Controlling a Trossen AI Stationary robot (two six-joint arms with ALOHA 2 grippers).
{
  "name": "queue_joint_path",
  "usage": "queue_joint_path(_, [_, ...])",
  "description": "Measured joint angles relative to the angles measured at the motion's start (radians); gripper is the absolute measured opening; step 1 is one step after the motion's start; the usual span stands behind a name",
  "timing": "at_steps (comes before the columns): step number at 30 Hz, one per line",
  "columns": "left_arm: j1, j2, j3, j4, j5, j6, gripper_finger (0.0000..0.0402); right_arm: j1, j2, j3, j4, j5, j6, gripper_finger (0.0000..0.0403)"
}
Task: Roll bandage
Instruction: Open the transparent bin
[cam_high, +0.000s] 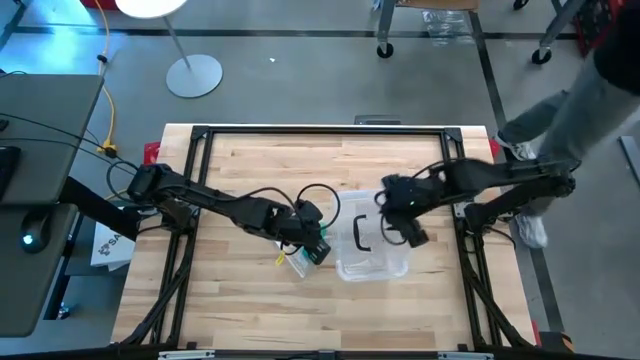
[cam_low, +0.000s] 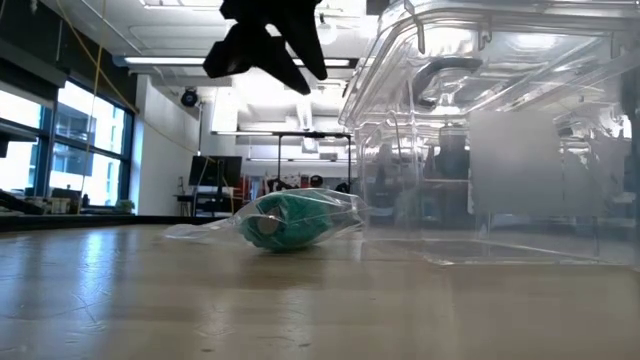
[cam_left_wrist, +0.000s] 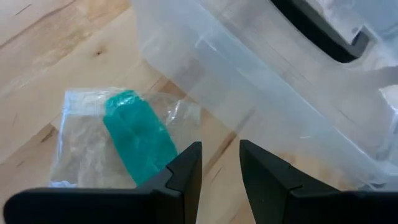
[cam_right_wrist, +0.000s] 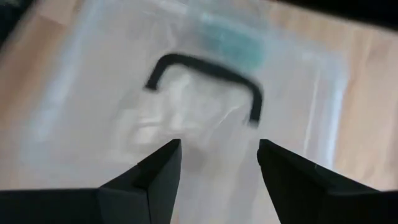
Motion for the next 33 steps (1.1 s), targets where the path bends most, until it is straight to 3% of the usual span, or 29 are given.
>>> queue_joint_path(4, [-0.005, 0.001, 0.0, 0.009, -0.01, -0.006, 0.0103, -0.008, -0.033, 0.05, -0.219, -0.077, 0.25, 0.0206])
queue_joint_path(8, [-0.006, 0.005, 0.0, 0.01, -0.025, 0.011, 0.0103, -0.002, -0.112, -0.073, -0.351, -0.083, 0.475, 0.0206])
queue_joint_path(12, [0.0, 0.015, 0.0, 0.014, -0.066, 0.011, 0.0103, 0.017, -0.182, -0.233, -0.198, -0.083, 0.624, 0.0206])
queue_joint_path(16, [0.026, 0.027, 0.0, 0.025, -0.069, 0.023, 0.0103, 0.019, -0.188, -0.305, 0.005, -0.086, 0.715, 0.0206])
queue_joint_path(21, [0.06, 0.026, -0.001, 0.001, -0.071, 0.055, 0.0103, 0.021, -0.171, -0.281, 0.116, -0.082, 0.744, 0.0206])
queue_joint_path(27, [0.075, -0.04, -0.005, -0.088, -0.118, 0.051, 0.0103, 0.021, -0.161, -0.267, 0.204, -0.002, 0.72, 0.0206])
queue_joint_path(33, [0.074, -0.12, 0.0, -0.221, -0.164, 0.029, 0.0103, 0.019, -0.13, -0.26, 0.217, 0.014, 0.607, 0.0206])
